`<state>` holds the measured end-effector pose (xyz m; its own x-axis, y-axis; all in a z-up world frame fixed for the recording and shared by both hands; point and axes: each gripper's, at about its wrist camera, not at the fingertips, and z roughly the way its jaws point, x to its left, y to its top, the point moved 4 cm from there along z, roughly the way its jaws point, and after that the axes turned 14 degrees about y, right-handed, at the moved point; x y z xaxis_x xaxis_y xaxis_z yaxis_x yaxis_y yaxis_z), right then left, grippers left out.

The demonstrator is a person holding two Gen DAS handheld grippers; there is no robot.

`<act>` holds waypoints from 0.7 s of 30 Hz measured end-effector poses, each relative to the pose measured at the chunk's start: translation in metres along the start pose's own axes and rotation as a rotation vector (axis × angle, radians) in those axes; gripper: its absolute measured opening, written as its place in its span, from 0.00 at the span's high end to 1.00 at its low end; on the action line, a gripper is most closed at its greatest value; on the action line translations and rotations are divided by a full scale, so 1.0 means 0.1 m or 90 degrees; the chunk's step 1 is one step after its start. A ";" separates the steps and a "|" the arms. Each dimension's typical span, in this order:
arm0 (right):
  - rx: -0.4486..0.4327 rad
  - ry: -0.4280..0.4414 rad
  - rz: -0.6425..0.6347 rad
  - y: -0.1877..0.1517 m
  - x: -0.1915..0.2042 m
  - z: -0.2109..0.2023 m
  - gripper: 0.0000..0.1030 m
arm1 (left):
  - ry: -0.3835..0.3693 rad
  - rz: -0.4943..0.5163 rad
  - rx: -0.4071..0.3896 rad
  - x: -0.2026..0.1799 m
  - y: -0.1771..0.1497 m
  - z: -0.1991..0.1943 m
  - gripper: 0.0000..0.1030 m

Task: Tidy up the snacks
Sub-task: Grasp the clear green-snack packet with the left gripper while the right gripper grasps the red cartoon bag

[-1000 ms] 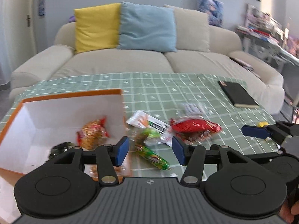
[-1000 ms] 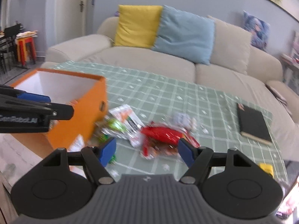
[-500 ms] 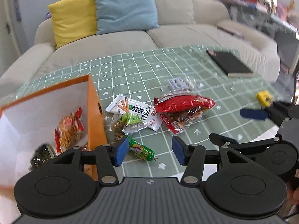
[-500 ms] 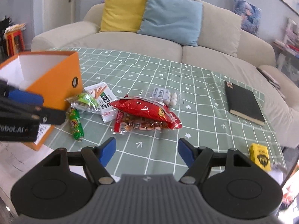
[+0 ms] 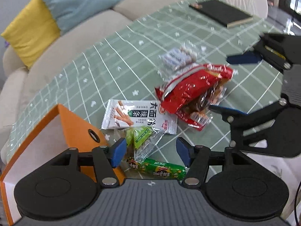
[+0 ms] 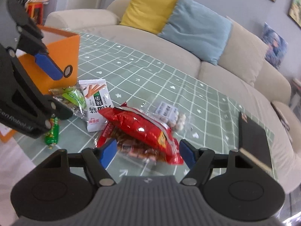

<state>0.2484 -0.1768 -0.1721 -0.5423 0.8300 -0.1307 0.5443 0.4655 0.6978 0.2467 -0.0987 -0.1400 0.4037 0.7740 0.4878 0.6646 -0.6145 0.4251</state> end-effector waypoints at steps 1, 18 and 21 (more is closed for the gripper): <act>0.003 0.002 -0.013 0.01 -0.01 0.06 0.31 | 0.002 0.013 0.003 0.00 0.02 0.04 0.31; 0.033 0.025 -0.020 0.09 -0.04 0.49 0.49 | 0.046 0.063 0.094 -0.07 0.09 0.46 0.53; 0.039 0.022 -0.017 0.02 0.02 0.41 0.50 | 0.041 0.039 0.084 -0.07 0.08 0.43 0.56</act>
<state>0.2752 -0.1617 -0.1999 -0.5783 0.8064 -0.1237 0.5669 0.5062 0.6499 0.2761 -0.1025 -0.1723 0.4076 0.7221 0.5590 0.7183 -0.6315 0.2919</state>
